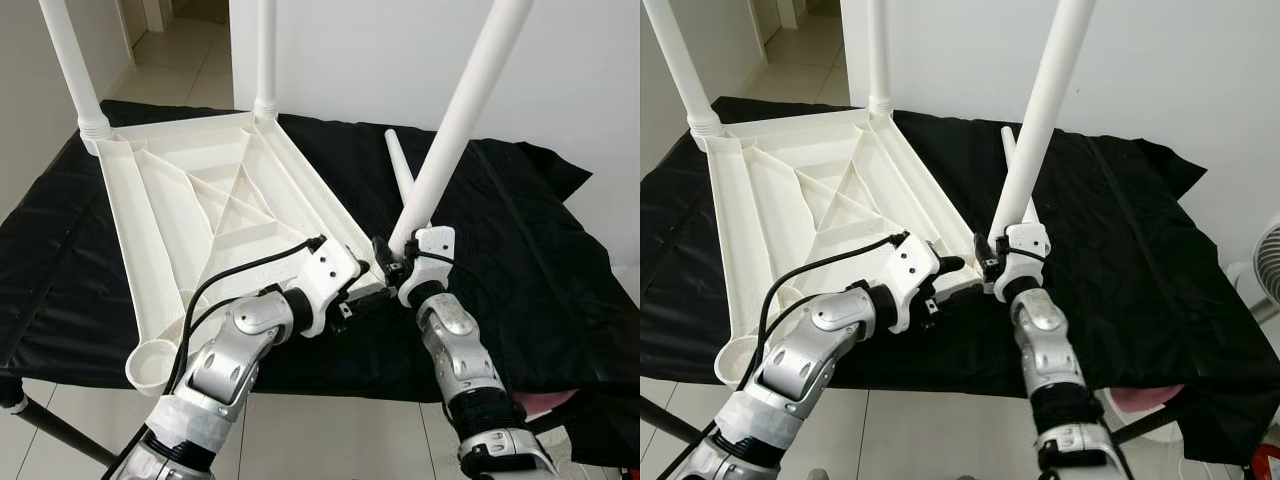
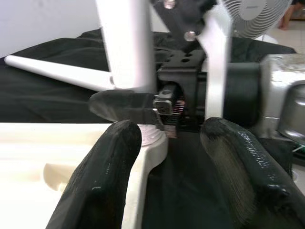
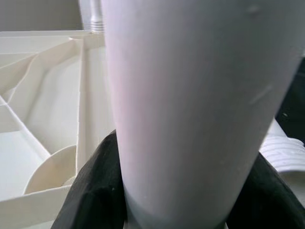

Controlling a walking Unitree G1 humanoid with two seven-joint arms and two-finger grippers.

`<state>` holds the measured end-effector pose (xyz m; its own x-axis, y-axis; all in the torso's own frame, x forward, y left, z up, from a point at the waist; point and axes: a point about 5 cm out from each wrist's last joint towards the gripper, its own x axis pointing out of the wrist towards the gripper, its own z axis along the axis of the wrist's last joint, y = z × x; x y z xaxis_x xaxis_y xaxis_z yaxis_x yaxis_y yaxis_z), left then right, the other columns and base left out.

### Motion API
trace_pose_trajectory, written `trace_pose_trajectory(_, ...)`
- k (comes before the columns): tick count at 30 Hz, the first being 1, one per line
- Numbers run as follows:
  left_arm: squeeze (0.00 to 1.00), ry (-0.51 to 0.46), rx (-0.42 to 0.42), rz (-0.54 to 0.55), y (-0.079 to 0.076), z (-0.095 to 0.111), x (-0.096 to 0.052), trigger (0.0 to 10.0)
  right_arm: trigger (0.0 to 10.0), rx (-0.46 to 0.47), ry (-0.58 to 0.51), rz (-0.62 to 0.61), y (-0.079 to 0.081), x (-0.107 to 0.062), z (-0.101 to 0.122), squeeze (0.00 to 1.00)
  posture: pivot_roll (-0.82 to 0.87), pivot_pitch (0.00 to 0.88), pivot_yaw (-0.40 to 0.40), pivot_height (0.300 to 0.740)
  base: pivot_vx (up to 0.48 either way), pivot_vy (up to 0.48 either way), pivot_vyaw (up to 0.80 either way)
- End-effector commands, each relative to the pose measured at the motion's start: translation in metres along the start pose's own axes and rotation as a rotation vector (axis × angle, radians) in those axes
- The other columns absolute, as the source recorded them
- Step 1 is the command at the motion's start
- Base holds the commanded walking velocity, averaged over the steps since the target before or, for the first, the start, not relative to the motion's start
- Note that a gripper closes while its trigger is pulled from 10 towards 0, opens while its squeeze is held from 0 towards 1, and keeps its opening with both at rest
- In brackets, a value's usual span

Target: Building children table

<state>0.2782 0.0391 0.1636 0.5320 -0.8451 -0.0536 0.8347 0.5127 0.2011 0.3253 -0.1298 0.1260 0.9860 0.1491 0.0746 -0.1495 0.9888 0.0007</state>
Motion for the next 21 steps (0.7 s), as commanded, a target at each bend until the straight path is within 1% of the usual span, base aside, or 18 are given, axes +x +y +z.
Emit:
trace_pose_trajectory(1, 0.0, 0.018, 0.003, 0.059, 0.005, -0.004, -0.002, 10.0, 10.0, -0.031, 0.099, -0.087, -0.001, -0.009, -0.019, 0.0, 0.04, 0.0, -0.102, 0.74, 0.0, 0.0, 0.0)
trace_pose_trajectory(2, 0.0, 0.02, 0.005, 0.066, 0.007, -0.004, -0.003, 10.0, 10.0, -0.028, 0.103, -0.127, 0.0, -0.01, -0.02, 0.0, 0.04, 0.0, -0.102, 0.74, 0.0, 0.0, 0.0)
trace_pose_trajectory(5, 0.0, 0.02, 0.006, 0.071, 0.009, -0.004, -0.003, 10.0, 10.0, -0.018, 0.105, -0.158, 0.001, -0.011, -0.021, 0.0, 0.04, 0.0, -0.104, 0.74, 0.0, 0.0, 0.0)
trace_pose_trajectory(6, 0.0, 0.02, 0.008, 0.076, 0.01, -0.003, -0.004, 10.0, 10.0, 0.007, 0.106, -0.186, 0.008, -0.014, -0.021, 0.0, 0.04, 0.0, -0.107, 0.74, 0.0, 0.0, 0.0)
trace_pose_trajectory(7, 0.0, 0.019, 0.009, 0.077, 0.01, -0.003, -0.004, 10.0, 10.0, 0.012, 0.107, -0.191, 0.01, -0.015, -0.021, 0.0, 0.04, 0.0, -0.107, 0.74, 0.0, 0.0, 0.0)
trace_pose_trajectory(9, 0.0, 0.02, 0.009, 0.08, 0.01, -0.004, -0.004, 10.0, 10.0, 0.026, 0.114, -0.161, 0.021, -0.017, -0.019, 0.0, 0.04, 0.0, -0.108, 0.74, 0.0, 0.0, 0.0)
trace_pose_trajectory(10, 0.0, 0.02, 0.01, 0.081, 0.011, -0.004, -0.005, 10.0, 10.0, 0.026, 0.116, -0.159, 0.023, -0.017, -0.019, 0.0, 0.04, 0.0, -0.108, 0.74, 0.0, 0.0, 0.0)
trace_pose_trajectory(12, 0.0, 0.02, 0.009, 0.081, 0.011, -0.004, -0.004, 10.0, 10.0, 0.035, 0.116, -0.154, 0.023, -0.017, -0.018, 0.0, 0.04, 0.0, -0.107, 0.74, 0.0, 0.0, 0.0)
trace_pose_trajectory(16, 0.0, 0.019, 0.008, 0.08, 0.01, -0.003, -0.003, 10.0, 10.0, 0.026, 0.125, -0.131, 0.021, -0.014, -0.018, 0.0, 0.04, 0.0, -0.106, 0.74, 0.0, 0.0, 0.0)
trace_pose_trajectory(17, 0.0, 0.017, 0.009, 0.078, 0.009, -0.003, -0.003, 10.0, 10.0, 0.029, 0.118, -0.128, 0.019, -0.013, -0.017, 0.47, 0.04, 0.0, -0.106, 0.74, 0.0, 0.0, 0.0)
trace_pose_trajectory(18, 0.0, 0.016, 0.009, 0.077, 0.009, -0.003, -0.002, 10.0, 10.0, 0.033, 0.112, -0.126, 0.017, -0.013, -0.016, 0.47, 0.04, 0.0, -0.106, 0.74, 0.0, 0.0, 0.0)
trace_pose_trajectory(19, 0.0, 0.013, 0.008, 0.075, 0.009, -0.002, -0.002, 10.0, 10.0, 0.026, 0.089, -0.12, 0.014, -0.011, -0.013, 1.0, 0.04, 0.0, -0.106, 0.74, 0.0, 0.0, 0.0)
trace_pose_trajectory(21, 0.0, 0.011, 0.007, 0.073, 0.008, -0.001, -0.001, 10.0, 10.0, 0.02, 0.072, -0.115, 0.011, -0.01, -0.01, 1.0, 0.04, 0.0, -0.106, 0.74, 0.0, 0.0, 0.0)
